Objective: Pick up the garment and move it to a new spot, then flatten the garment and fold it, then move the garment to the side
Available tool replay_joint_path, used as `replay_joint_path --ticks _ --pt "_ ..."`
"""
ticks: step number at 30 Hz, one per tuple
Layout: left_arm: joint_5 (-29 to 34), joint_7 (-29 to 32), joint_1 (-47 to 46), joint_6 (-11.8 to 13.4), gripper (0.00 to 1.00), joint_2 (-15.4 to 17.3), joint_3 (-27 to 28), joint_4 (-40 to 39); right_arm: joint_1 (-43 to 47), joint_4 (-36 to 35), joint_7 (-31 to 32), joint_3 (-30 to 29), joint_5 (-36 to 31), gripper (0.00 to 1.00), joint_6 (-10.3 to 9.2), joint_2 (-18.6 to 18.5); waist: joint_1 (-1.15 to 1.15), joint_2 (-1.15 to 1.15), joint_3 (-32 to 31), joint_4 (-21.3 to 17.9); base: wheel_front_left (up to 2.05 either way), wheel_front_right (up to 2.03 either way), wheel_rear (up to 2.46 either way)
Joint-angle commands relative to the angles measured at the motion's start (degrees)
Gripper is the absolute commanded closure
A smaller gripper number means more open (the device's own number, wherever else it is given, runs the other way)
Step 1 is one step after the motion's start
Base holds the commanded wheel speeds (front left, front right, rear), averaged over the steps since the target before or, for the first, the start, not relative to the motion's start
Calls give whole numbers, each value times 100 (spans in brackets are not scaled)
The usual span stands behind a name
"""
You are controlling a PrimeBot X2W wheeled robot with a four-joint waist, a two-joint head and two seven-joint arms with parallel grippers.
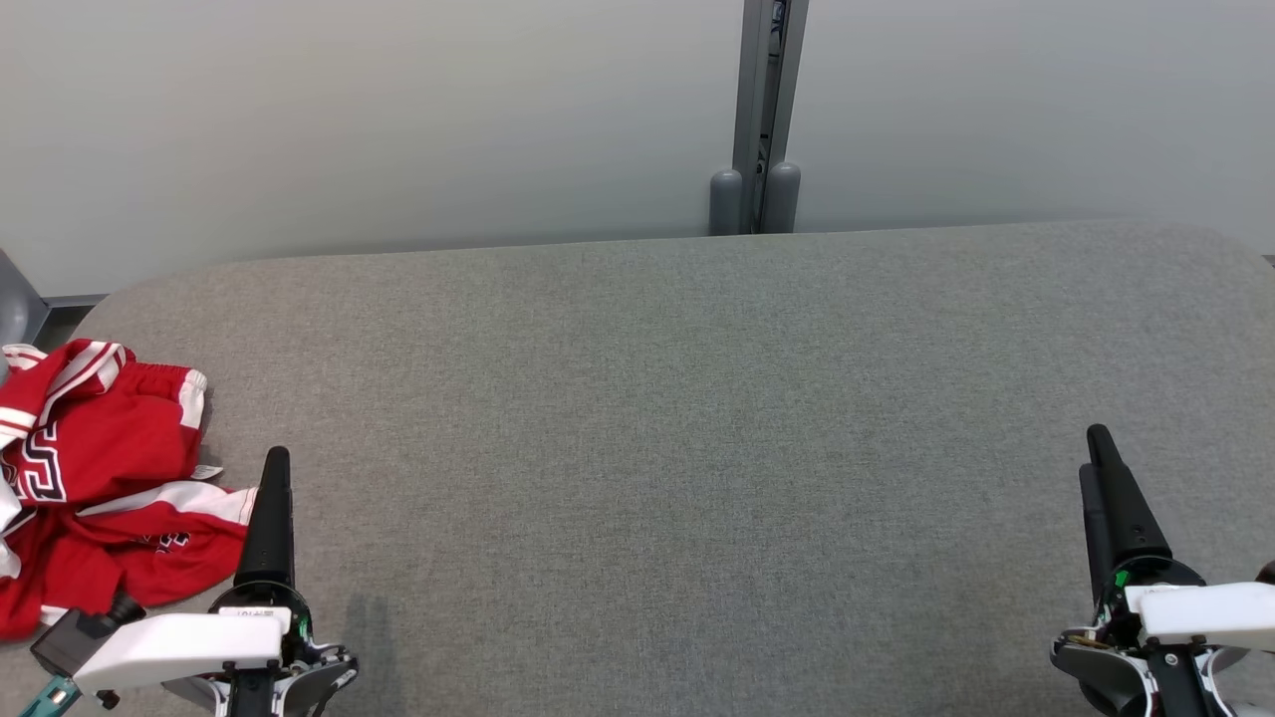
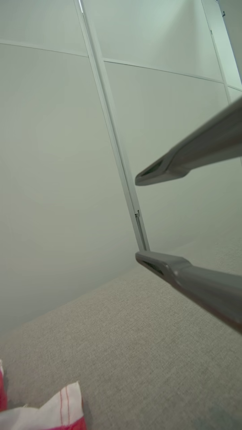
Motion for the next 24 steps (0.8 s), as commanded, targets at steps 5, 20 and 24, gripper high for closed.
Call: replay_joint_path --ticks 5,20,24 --pt "981 -146 -204 56 0 63 -59 -124 -166 -339 -182 136 -900 0 7 -65 0 0 1 -4 0 0 0" --pt "3517 -472 -184 472 0 73 -367 -336 -169 -531 -509 569 -3543 0 8 -138 0 0 -2 -28 0 0 0" --pt "3957 -545 -158 513 0 76 -443 -307 -164 -526 -584 631 -4013 0 9 -138 0 0 -4 -32 0 0 0"
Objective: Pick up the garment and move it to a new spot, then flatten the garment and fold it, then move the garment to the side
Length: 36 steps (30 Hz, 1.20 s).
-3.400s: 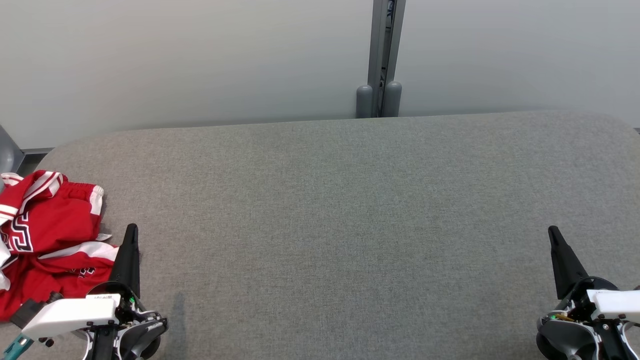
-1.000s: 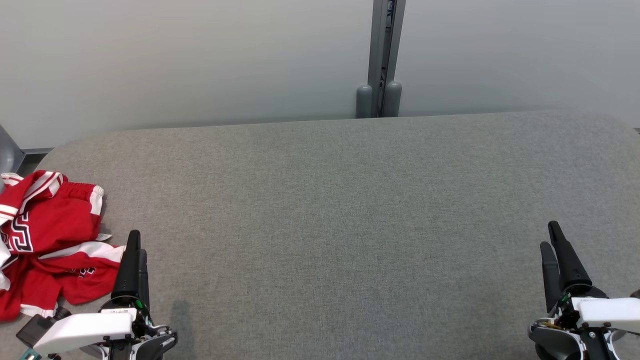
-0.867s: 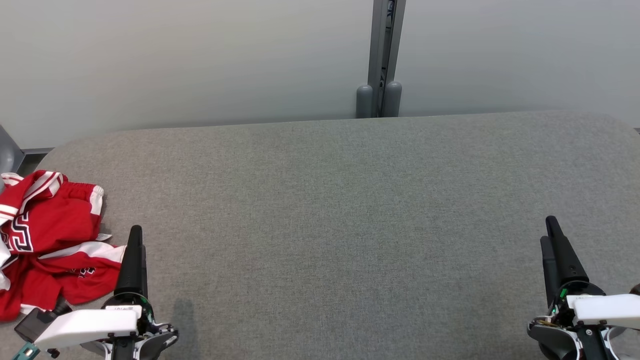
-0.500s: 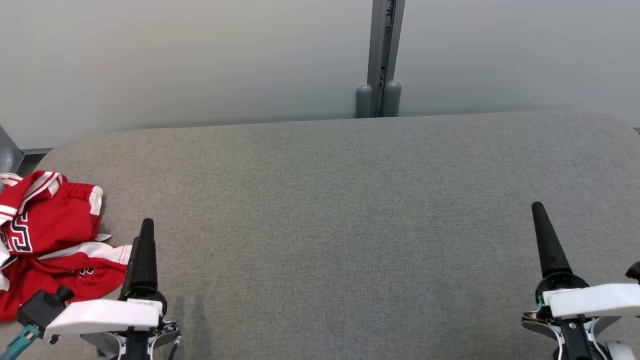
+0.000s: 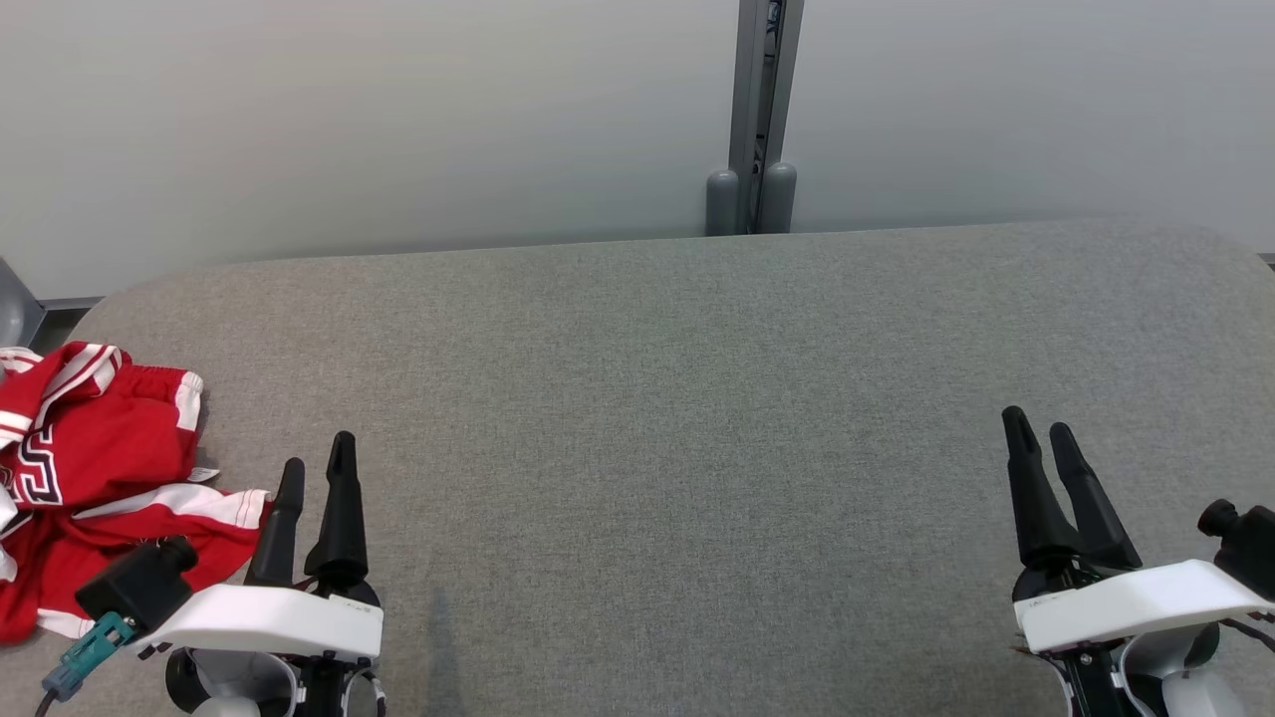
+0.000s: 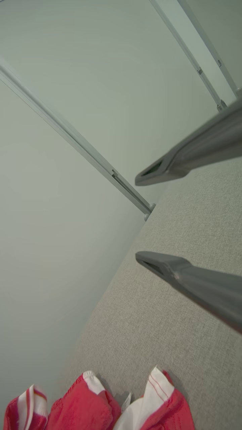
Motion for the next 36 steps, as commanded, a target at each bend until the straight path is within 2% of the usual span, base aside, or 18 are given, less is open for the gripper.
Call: replay_joint_path --ticks 1,14,36 --pt "315 -76 -96 50 0 43 -29 -61 -106 -79 -90 53 -300 0 8 -60 0 0 0 -2 0 0 0" --pt "1230 -279 -120 256 0 50 -112 -41 -135 141 -295 172 -1343 0 9 -76 0 0 -6 0 0 0 0" --pt "2568 -596 -147 414 0 63 -288 30 -175 242 -618 289 -2741 0 10 -55 0 0 -27 6 0 0 0"
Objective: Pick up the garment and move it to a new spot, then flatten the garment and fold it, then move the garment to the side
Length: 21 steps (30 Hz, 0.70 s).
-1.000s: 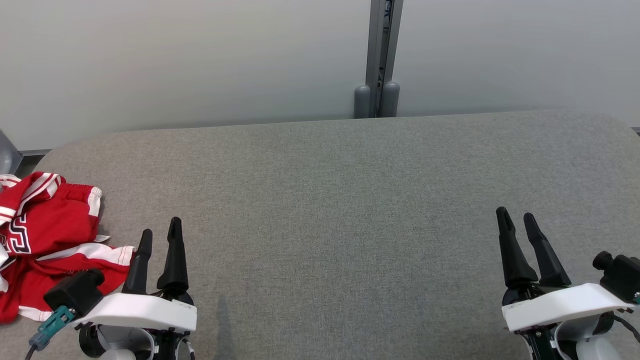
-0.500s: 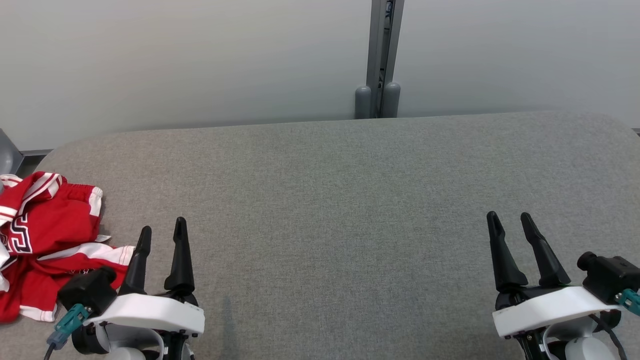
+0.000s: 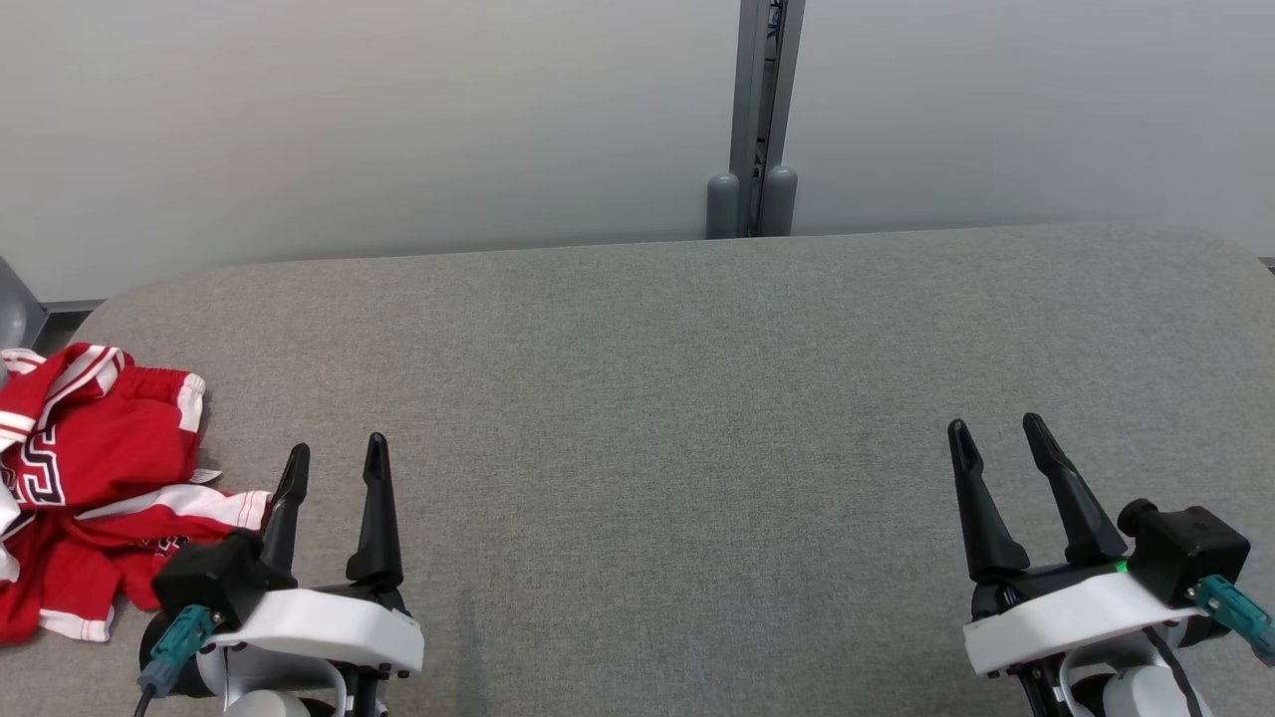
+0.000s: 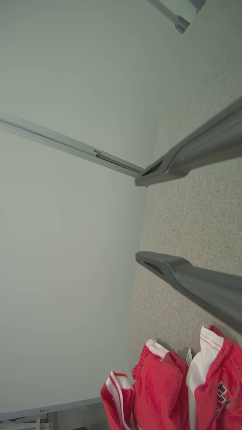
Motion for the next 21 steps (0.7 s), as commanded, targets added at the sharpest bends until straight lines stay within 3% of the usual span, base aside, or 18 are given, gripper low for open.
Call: replay_joint_path --ticks 1,21 --pt "164 -53 -132 28 0 35 -19 -18 -63 -43 -67 7 -139 0 9 -38 0 0 -1 -1 0 0 0" --pt "1048 -284 -165 77 0 43 -115 51 -101 -81 -307 127 -1047 0 11 -48 0 0 -28 -12 0 0 0"
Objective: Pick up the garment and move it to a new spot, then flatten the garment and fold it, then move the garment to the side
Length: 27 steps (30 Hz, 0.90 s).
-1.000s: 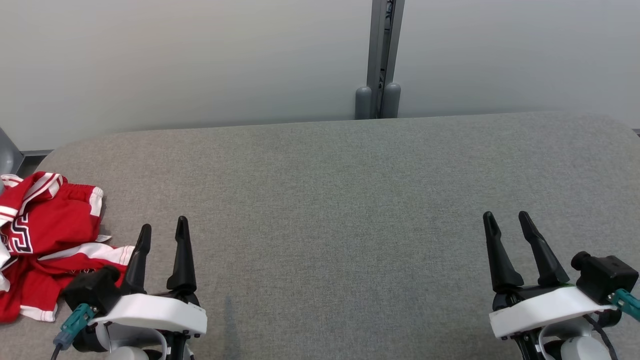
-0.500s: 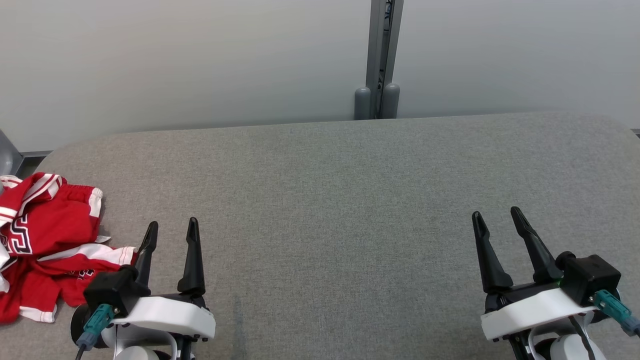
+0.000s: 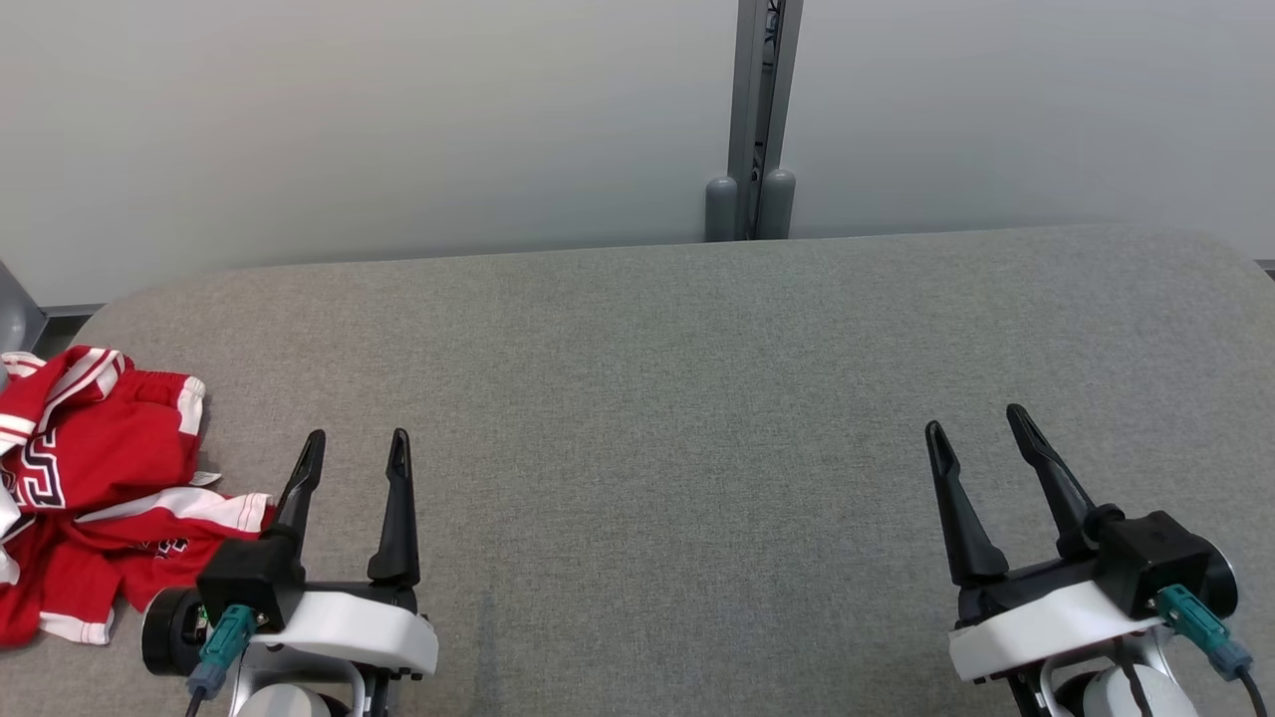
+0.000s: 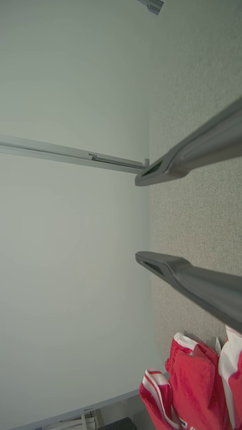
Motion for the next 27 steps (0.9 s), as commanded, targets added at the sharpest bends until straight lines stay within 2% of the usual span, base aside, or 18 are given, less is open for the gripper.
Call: replay_joint_path --ticks 1,19,27 --pt "103 -34 -99 29 0 34 -1 -15 -81 -33 -47 15 -109 0 11 -45 0 0 -2 0 0 0 0" --pt "801 -224 -115 171 0 39 -26 26 -91 -104 -243 -223 -836 0 7 -28 0 0 6 -1 0 0 0" --pt "781 -216 -124 154 0 38 -14 46 -88 -77 -240 -194 -734 0 7 -25 0 0 -1 -6 0 0 0"
